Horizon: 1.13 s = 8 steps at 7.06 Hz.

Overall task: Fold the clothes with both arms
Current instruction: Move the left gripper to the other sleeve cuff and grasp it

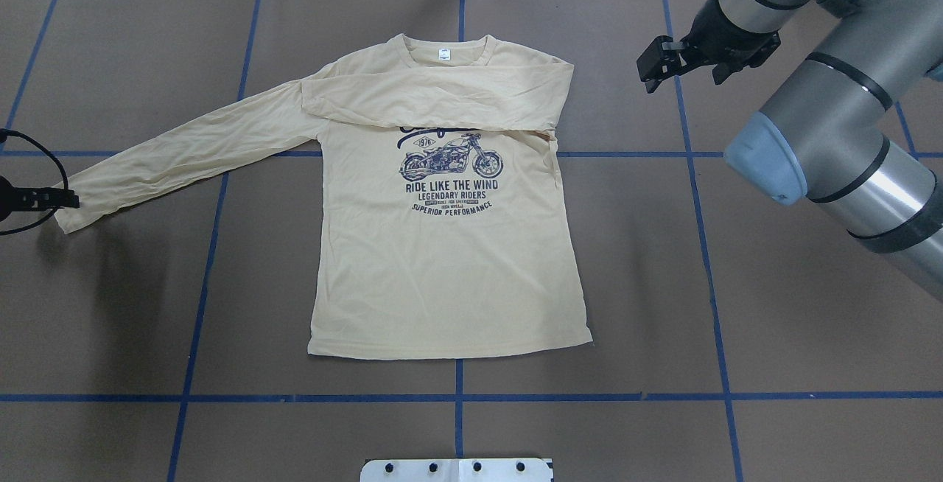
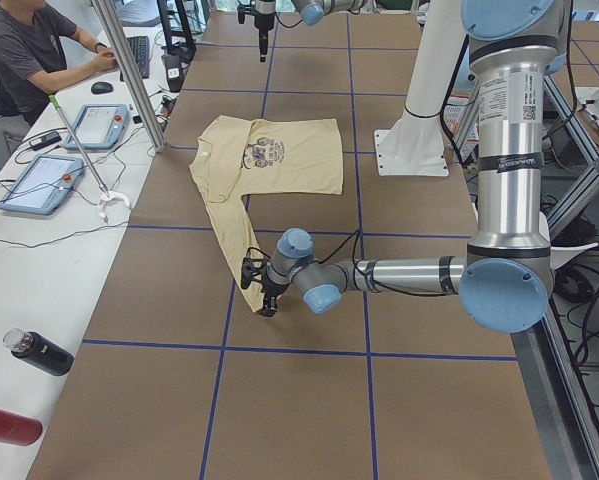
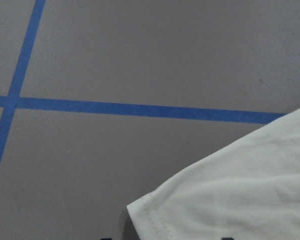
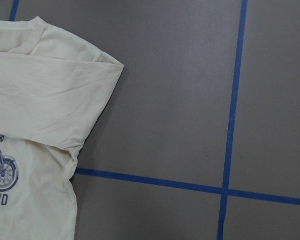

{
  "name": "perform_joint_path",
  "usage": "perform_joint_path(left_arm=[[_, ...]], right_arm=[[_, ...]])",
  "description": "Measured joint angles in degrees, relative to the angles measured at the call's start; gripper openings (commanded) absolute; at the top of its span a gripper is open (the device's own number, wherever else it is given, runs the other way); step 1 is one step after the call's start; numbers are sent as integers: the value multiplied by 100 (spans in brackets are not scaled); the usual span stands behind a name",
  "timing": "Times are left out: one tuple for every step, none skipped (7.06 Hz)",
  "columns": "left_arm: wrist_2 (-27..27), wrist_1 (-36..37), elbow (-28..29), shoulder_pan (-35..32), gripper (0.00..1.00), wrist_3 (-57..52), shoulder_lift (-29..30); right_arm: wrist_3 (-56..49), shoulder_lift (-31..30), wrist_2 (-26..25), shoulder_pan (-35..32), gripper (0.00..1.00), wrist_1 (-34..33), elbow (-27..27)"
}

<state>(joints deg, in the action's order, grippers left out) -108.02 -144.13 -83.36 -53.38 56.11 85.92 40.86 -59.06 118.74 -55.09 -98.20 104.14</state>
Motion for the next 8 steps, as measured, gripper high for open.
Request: perform_joint_path(left_arm=[[0,0,2,13,69,8,5],[0,-1,4,16,63,15,9],[-2,-1,4,20,57,20,11],[-6,-1,4,20,53,22,12],[-8,-1,4,20,53,23,12],[-8,-1,4,23,53,23,11],[-9,-1,4,26,53,21,7],[-8,-1,4,28,52,20,4]], right_arm=[[1,0,5,-4,100,-1,5],[4,-3,8,-7,100,-1,16],[7,-6,13,-9,100,-2,30],[11,-8,23,-13,100,-1,46],[16,-9,33,-19,100,-3,63],[18,-23,42,-30,100,-5,93],[19,-49,75,-46,100,-5,134],[19,-68,138,-73,100,-6,156]])
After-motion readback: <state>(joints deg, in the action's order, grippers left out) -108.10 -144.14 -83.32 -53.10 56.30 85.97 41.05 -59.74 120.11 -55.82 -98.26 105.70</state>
